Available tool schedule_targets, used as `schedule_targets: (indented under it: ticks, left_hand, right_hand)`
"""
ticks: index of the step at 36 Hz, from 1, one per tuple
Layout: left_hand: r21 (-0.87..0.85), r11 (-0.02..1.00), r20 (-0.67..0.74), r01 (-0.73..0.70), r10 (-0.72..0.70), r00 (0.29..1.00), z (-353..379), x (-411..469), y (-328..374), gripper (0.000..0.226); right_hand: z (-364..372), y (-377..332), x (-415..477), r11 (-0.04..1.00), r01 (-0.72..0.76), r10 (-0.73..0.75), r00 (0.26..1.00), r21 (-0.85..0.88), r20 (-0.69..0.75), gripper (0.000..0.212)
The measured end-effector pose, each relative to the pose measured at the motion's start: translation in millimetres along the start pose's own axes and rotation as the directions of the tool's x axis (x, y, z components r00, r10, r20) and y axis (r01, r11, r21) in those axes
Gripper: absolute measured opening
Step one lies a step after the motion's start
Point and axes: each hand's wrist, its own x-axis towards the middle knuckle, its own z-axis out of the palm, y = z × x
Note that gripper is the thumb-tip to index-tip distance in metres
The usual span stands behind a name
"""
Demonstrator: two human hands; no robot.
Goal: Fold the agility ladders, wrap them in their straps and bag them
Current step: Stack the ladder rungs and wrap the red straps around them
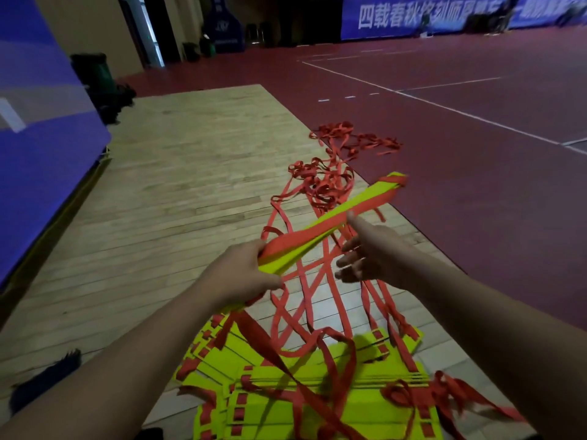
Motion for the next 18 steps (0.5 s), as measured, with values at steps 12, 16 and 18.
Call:
schedule_targets:
  ticks: [12, 16, 18]
  left_hand:
    - [0.417, 0.875, 0.156, -0.245, 0.196, 0.968, -28, -5, -13, 0.036]
    - [0.534, 0.725, 0.199, -0.435, 0.393, 0.898, -28, -11, -8, 0.038]
    - [0.560, 0.660, 0.189, -0.500, 0.486, 0.853, -26, -12, -9, 0.040]
  right_hand:
    - [28, 3, -8, 0.275, 0.547, -0.335, 0.825, -0.791, 0.454, 0.090]
    - [34, 3, -3, 0.330, 0.591, -0.222, 0.807, -0.736, 0.548, 0.040]
    - [33, 5, 1, 0.524, 0.520, -0.062, 0.813, -0.675, 0.578, 0.034]
